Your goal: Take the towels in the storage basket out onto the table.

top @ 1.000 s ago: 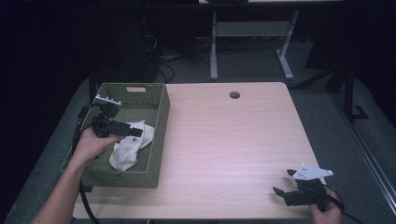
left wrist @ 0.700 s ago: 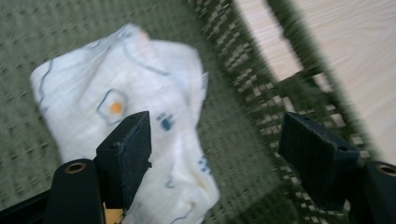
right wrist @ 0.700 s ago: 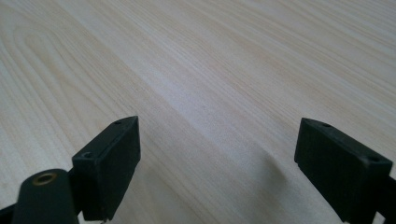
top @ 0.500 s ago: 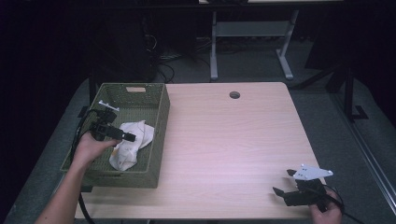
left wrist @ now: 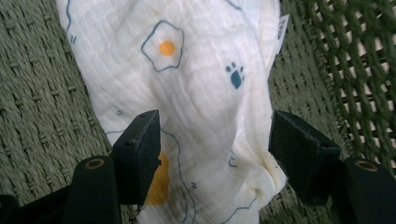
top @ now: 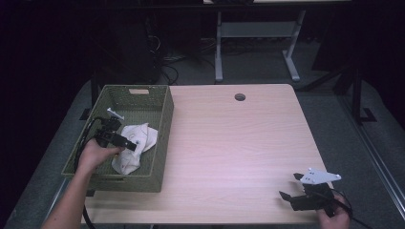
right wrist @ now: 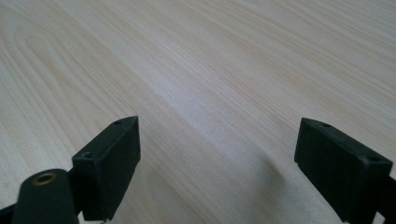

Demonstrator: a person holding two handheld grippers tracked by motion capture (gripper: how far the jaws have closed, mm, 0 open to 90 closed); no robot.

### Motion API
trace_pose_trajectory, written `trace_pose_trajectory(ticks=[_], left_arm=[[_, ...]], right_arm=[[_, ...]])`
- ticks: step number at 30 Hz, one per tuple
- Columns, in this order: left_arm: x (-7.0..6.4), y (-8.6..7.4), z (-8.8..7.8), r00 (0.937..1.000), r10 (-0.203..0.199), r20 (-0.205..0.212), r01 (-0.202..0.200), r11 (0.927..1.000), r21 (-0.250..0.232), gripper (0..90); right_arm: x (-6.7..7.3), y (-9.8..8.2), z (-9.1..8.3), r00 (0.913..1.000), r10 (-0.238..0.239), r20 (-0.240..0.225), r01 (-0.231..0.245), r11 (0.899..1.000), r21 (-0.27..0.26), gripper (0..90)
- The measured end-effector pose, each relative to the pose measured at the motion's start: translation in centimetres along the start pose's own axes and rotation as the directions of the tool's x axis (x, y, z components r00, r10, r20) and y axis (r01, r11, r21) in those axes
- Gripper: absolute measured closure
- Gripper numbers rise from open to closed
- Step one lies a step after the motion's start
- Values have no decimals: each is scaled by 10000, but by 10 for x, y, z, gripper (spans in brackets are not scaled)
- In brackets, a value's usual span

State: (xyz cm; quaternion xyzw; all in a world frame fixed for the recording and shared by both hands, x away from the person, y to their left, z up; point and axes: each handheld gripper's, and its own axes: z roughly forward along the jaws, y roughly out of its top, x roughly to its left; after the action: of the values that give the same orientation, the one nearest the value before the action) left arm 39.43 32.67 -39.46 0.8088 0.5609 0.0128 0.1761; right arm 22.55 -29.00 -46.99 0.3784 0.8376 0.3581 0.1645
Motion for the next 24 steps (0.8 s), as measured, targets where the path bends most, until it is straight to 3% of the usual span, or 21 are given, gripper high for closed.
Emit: trace_pose_trajectory(ticks=[5, 11, 16, 24], left_arm=[[2, -2, 6, 9998, 200, -99, -197, 9992, 355, 363], [4, -1, 12, 9998, 107, -188, -94, 9977, 671, 410], [2, -3, 19, 9989, 333, -334, -302, 9956, 890, 449], [-4, 0, 20, 9955, 625, -707, -504, 9855, 1617, 574]], right_arm=[[-1, 0, -1, 10000, -17, 39, 16, 10000, 12, 140], [-3, 0, -1, 10000, -52, 49, 52, 10000, -16, 140], [-2, 0, -1, 10000, -88, 39, 88, 9999, 67, 140], [-9, 1, -1, 9998, 126, 124, -126, 9999, 58, 140]])
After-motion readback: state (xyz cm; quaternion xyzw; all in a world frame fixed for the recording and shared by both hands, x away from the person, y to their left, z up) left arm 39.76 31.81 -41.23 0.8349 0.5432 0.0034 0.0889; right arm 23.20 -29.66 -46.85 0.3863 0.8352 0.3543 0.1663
